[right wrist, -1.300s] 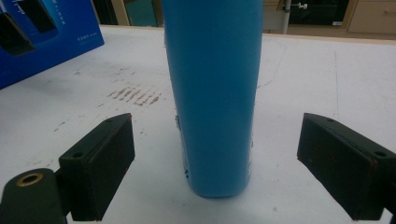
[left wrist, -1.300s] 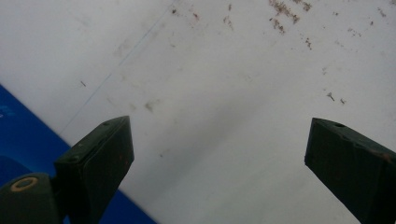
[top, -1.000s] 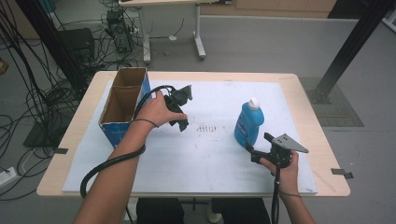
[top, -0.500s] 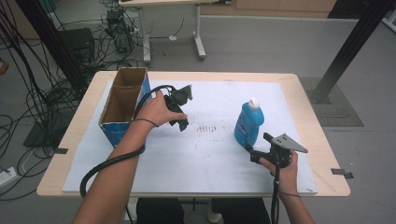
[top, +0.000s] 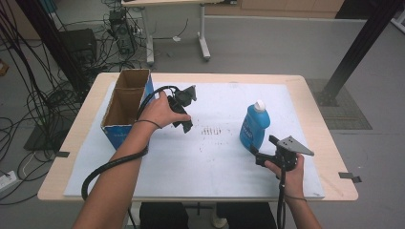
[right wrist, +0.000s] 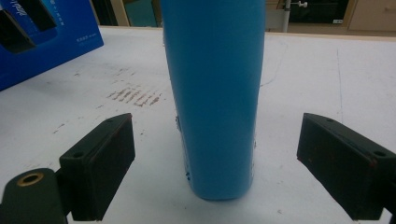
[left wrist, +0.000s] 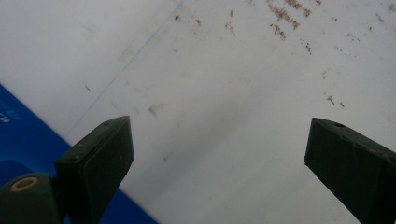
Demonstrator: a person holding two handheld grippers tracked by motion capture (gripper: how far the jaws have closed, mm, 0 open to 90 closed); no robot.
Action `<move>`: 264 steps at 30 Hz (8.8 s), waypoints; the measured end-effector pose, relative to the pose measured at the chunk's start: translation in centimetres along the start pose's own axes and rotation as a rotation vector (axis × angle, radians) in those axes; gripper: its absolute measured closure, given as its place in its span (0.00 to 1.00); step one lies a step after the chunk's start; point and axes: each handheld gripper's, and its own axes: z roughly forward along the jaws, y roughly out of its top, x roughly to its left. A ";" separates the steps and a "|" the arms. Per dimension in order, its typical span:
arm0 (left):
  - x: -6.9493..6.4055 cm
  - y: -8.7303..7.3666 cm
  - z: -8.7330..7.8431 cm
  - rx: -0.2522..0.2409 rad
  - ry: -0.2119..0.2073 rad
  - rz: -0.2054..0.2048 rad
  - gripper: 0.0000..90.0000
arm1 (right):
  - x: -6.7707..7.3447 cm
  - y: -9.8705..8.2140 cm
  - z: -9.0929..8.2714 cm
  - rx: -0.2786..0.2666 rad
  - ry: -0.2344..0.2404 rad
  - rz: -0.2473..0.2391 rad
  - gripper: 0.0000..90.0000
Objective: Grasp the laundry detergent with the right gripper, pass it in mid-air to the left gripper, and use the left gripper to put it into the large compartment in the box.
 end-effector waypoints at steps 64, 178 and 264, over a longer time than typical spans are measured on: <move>0.1 -0.8 0.1 -0.019 -0.007 -0.009 0.09 | 0.2 -0.8 4.3 -0.027 -0.010 0.015 0.10; -0.3 -0.6 -0.1 -0.026 -0.005 0.003 0.09 | 1.2 -1.4 5.3 -0.081 -0.053 -0.046 0.45; 0.2 -1.0 -1.9 -0.050 -0.009 -0.013 0.09 | 1.2 -1.6 5.3 -0.085 -0.053 -0.039 0.45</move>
